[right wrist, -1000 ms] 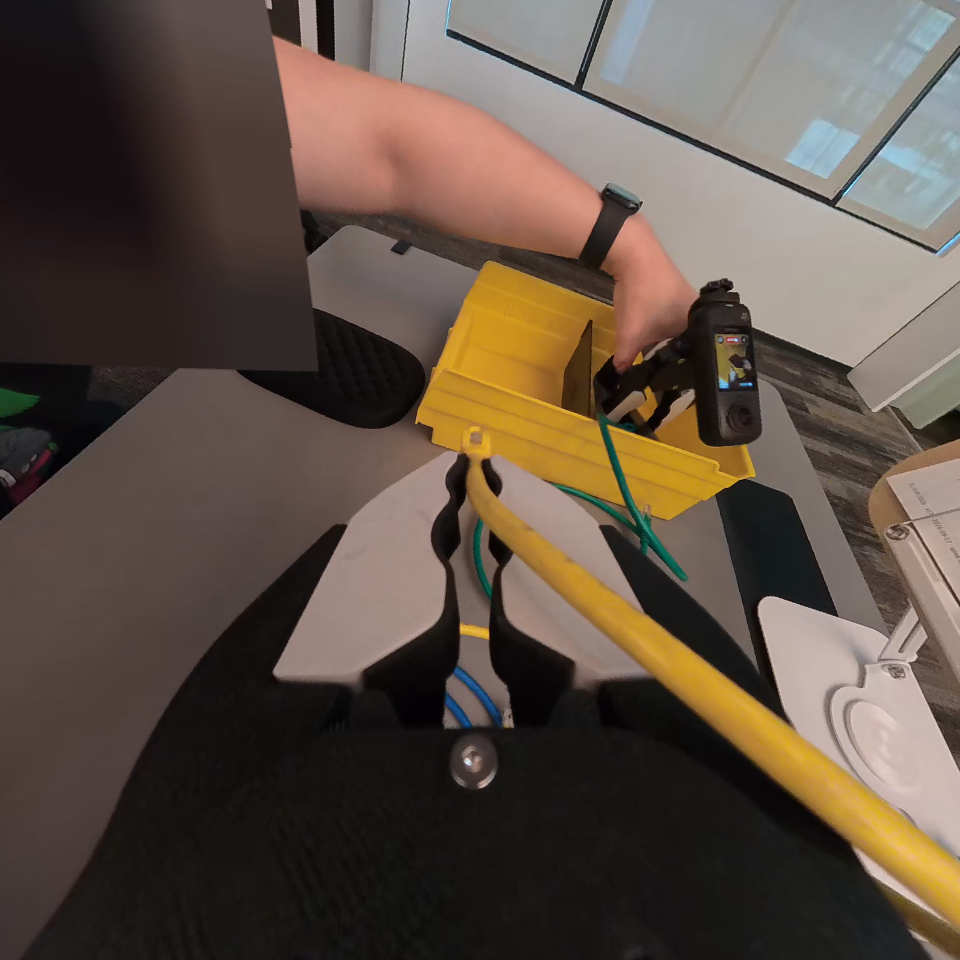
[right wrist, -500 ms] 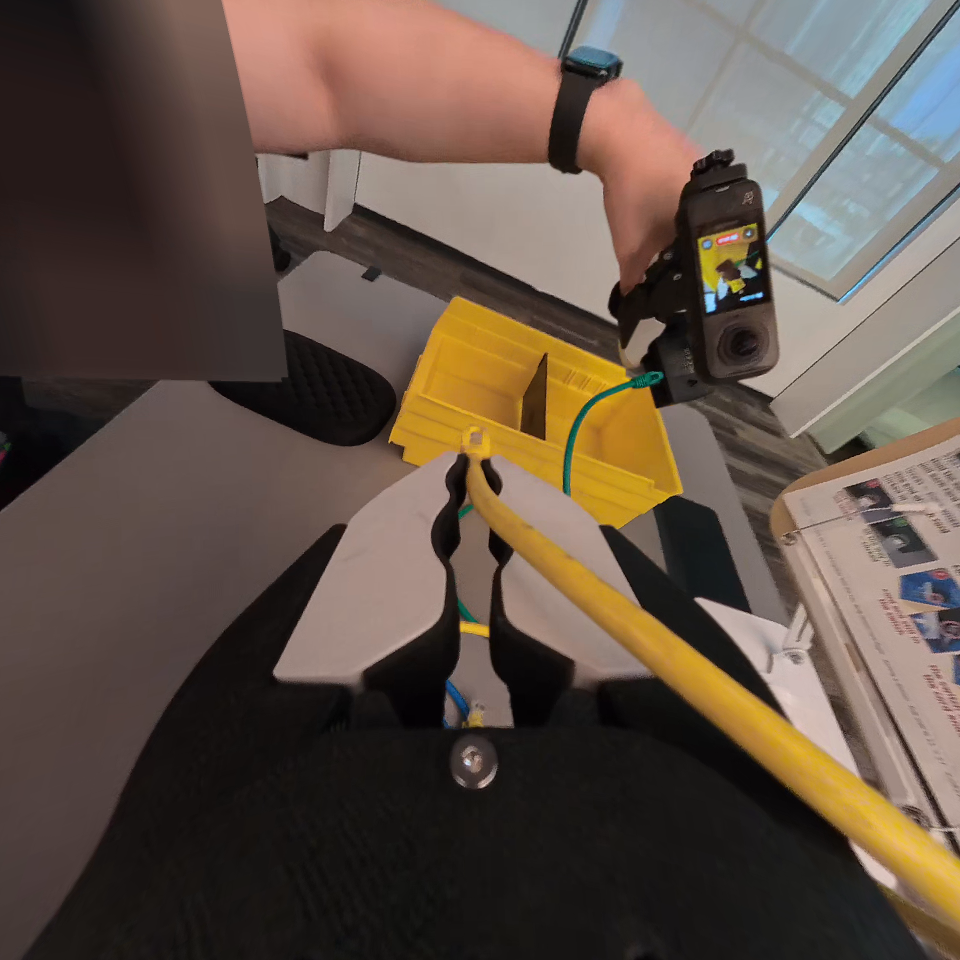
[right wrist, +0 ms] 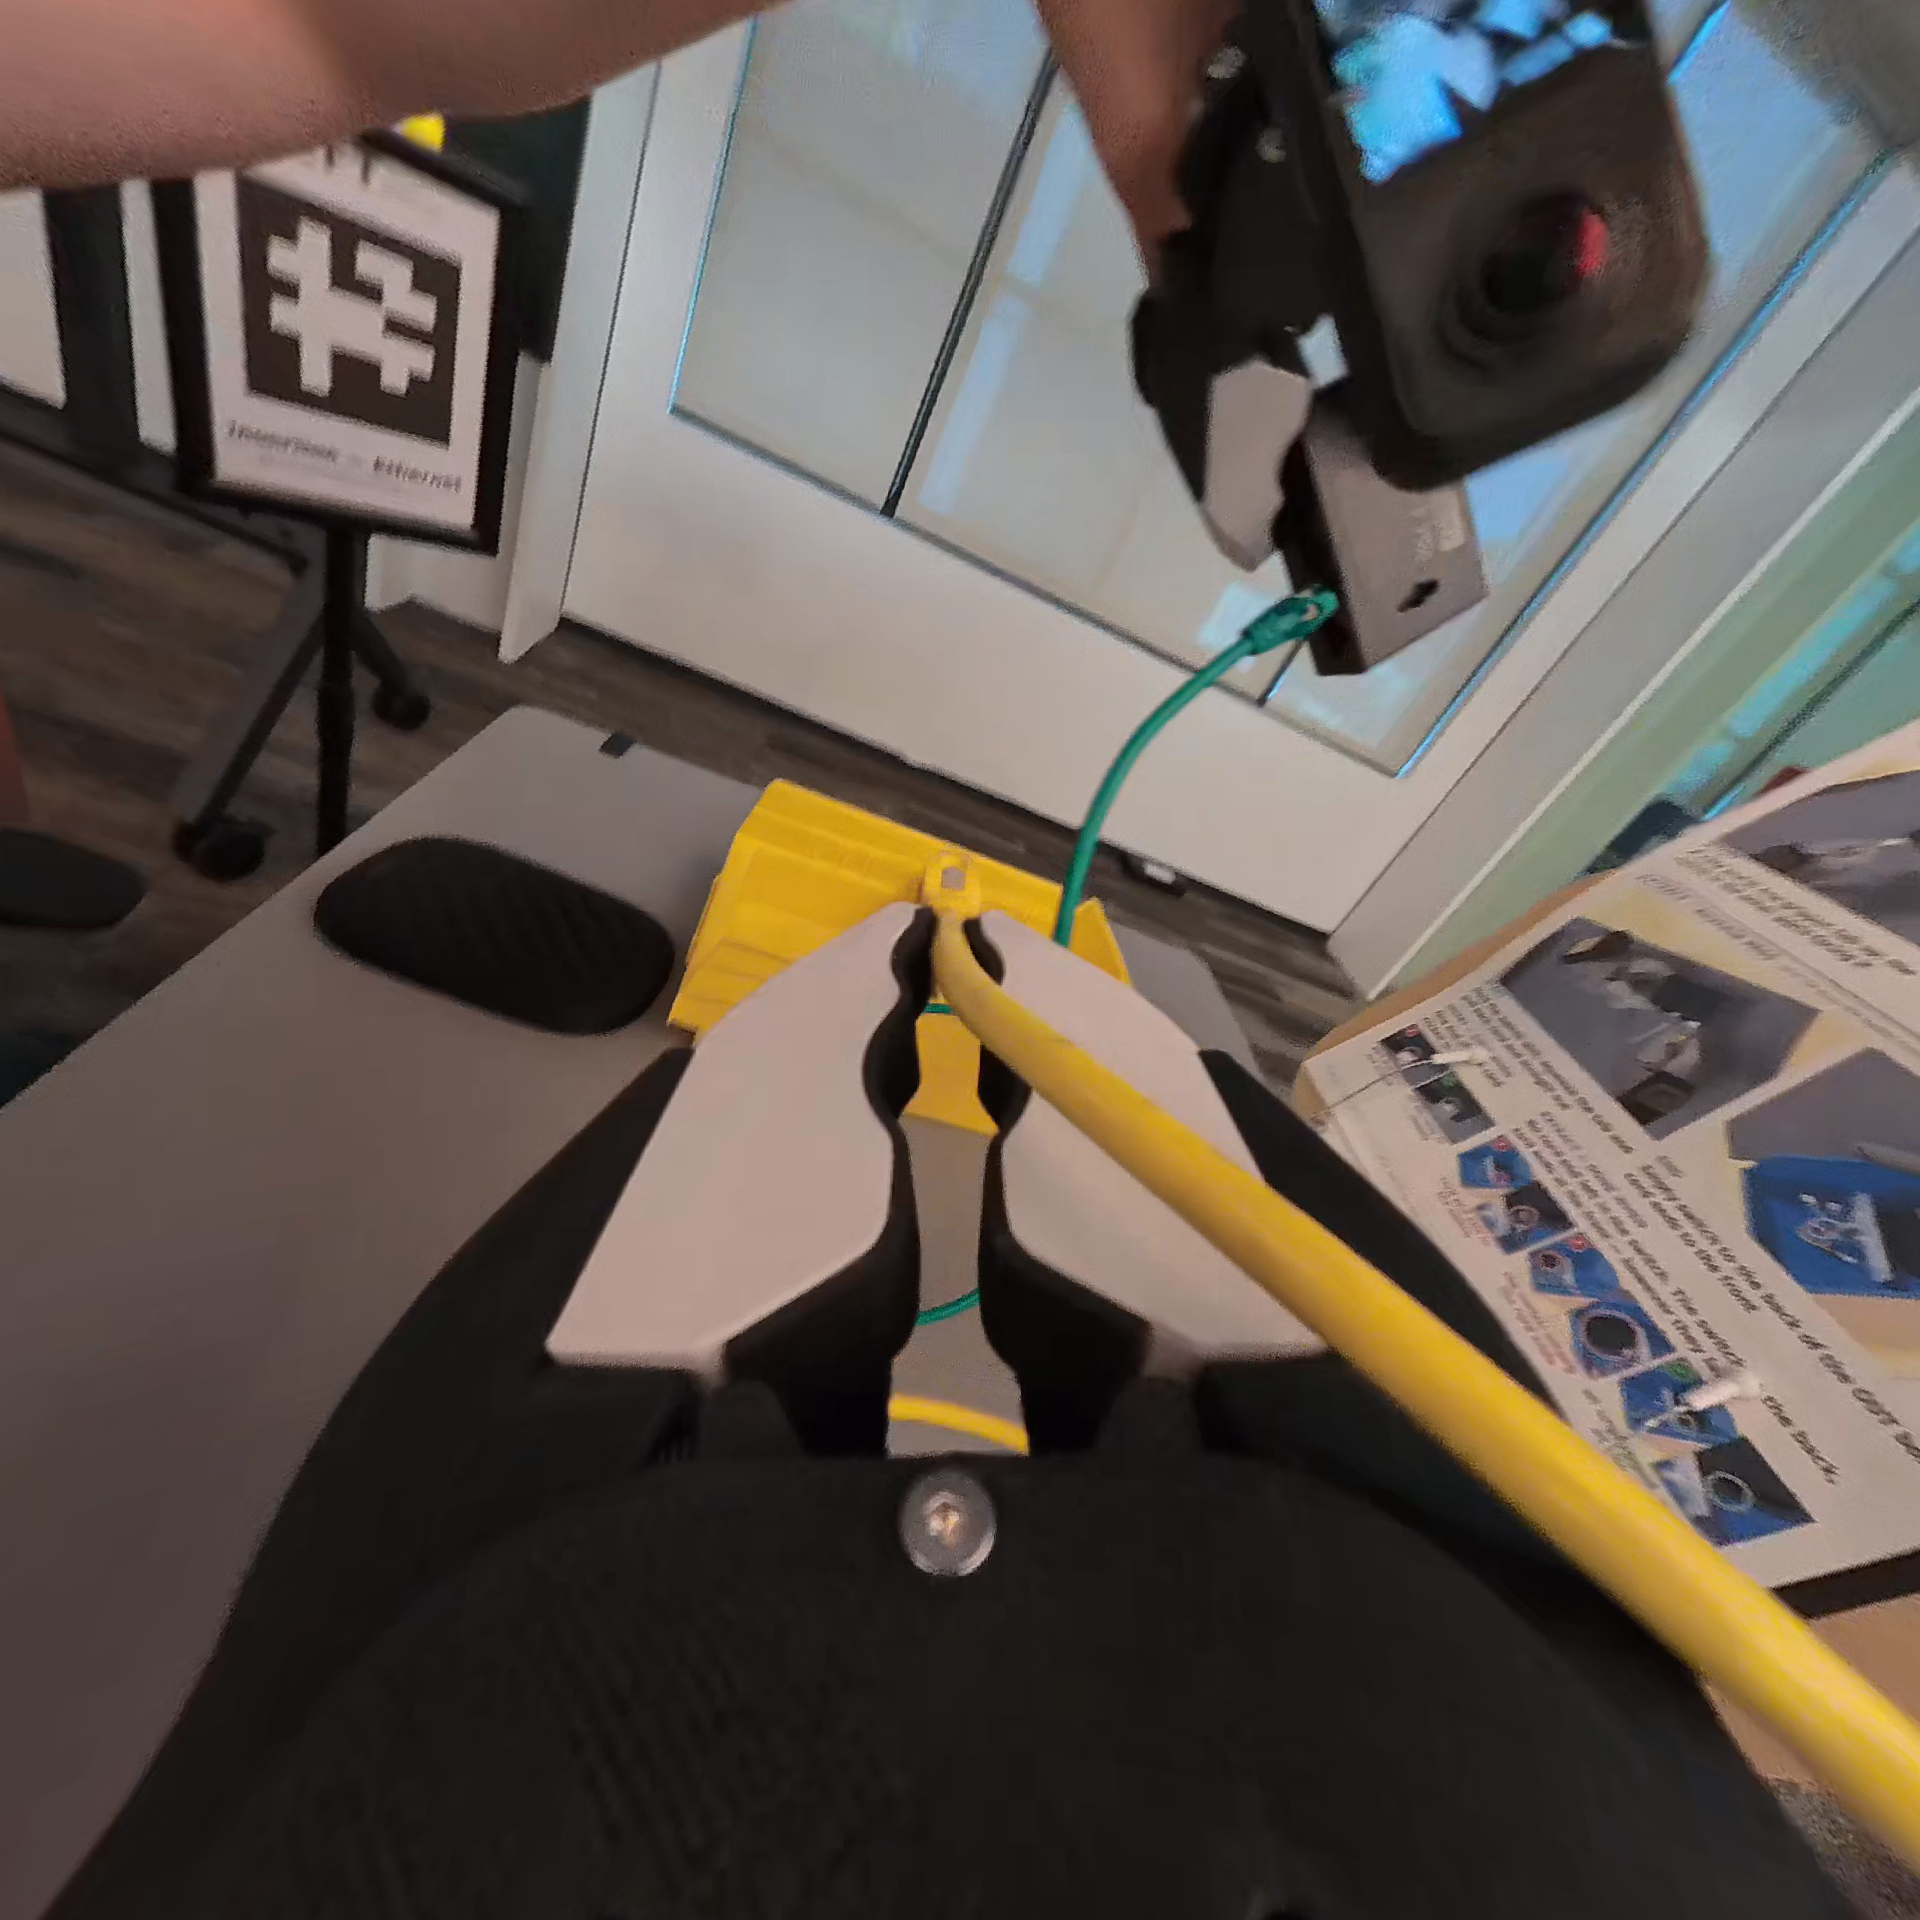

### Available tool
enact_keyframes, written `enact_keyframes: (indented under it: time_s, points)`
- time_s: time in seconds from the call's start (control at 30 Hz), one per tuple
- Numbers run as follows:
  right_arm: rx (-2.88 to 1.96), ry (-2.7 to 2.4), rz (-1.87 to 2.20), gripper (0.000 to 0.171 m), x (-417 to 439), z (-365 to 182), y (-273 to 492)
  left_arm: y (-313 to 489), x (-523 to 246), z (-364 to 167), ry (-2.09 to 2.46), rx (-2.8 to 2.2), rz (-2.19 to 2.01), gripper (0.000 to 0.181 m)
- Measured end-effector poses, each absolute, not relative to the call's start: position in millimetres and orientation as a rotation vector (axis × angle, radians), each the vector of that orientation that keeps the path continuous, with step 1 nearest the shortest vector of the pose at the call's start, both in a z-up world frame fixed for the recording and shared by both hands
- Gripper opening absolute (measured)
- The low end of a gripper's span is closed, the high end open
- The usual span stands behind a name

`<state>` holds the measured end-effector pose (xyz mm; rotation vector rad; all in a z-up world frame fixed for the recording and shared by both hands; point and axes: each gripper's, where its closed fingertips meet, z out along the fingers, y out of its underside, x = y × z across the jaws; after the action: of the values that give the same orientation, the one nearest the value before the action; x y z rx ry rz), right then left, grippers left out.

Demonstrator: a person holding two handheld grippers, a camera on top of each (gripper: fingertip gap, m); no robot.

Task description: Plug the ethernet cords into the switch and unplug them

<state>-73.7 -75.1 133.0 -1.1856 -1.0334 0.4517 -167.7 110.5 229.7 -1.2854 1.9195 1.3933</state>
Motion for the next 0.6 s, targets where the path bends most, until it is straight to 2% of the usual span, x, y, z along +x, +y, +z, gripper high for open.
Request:
enact_keyframes:
  time_s: [0.03, 0.2, 0.33, 0.47, 0.6]
  points:
    - [-1.163, -0.990, 0.458, 0.006, -66.4, 140.7, -76.0, 100.1, -160.6, 239.7, 1.909, -1.262, 1.393, 0.064]
    - [-1.128, -0.670, 0.430, 0.006, -13.3, 176.3, -71.3, 49.8, -131.5, 275.7, 1.885, -1.146, 1.380, 0.064]
    - [-1.248, -0.562, 0.403, 0.006, 11.0, 169.9, -60.1, 13.0, -106.8, 270.8, 1.941, -1.124, 1.226, 0.064]
    - [-1.368, -0.529, 0.274, 0.006, 31.7, 160.5, -57.6, -2.7, -93.1, 210.6, 2.056, -1.220, 0.917, 0.064]
    - [-1.427, -0.499, 0.126, 0.007, 55.2, 158.1, -63.9, -12.3, -96.8, 97.2, 2.140, -1.502, 0.411, 0.064]
